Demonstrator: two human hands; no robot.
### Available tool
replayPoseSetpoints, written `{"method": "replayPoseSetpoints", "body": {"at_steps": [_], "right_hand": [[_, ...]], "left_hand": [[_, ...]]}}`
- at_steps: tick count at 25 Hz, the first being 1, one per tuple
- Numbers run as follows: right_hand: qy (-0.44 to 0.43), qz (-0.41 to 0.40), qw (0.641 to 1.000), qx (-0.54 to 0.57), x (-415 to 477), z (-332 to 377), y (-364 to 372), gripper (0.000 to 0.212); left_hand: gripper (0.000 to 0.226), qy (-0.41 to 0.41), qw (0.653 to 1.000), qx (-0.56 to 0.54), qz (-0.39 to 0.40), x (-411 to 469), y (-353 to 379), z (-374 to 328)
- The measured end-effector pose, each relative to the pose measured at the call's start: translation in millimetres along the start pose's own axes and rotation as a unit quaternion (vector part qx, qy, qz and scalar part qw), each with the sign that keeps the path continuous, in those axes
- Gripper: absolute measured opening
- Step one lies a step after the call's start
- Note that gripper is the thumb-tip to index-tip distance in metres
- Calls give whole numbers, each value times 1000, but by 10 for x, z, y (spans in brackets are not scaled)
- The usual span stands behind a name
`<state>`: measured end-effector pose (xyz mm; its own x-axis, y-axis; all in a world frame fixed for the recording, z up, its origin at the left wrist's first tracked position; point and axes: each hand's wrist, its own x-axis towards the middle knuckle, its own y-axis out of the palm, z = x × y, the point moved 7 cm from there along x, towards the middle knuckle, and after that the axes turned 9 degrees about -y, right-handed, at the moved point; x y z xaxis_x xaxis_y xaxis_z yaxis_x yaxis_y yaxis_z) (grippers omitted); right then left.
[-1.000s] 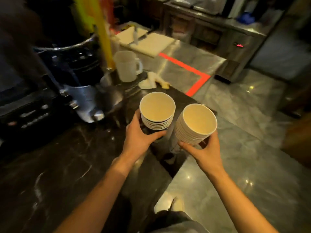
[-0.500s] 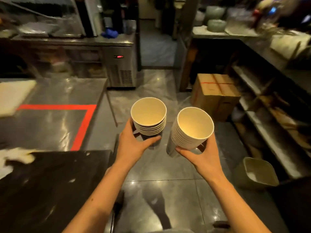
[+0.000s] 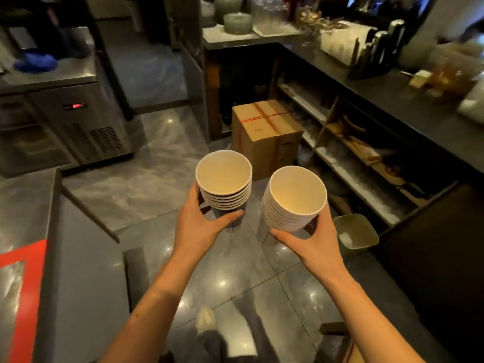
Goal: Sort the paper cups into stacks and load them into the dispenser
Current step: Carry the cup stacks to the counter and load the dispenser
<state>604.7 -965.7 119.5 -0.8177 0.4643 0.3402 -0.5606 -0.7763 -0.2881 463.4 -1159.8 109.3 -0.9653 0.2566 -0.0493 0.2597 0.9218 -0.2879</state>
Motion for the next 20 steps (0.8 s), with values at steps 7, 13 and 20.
{"method": "replayPoseSetpoints", "body": {"at_steps": [7, 13, 20], "right_hand": [[29, -77, 996, -27, 979, -136, 290, 96], [61, -132, 989, -39, 1646, -499, 206, 97], [88, -183, 978, -42, 2729, -1274, -507, 99]], "left_hand": [[99, 54, 995, -1, 83, 1318, 88, -327], [96, 64, 986, -2, 153, 2190, 566, -497], [97, 94, 977, 1, 191, 3289, 1879, -807]]}}
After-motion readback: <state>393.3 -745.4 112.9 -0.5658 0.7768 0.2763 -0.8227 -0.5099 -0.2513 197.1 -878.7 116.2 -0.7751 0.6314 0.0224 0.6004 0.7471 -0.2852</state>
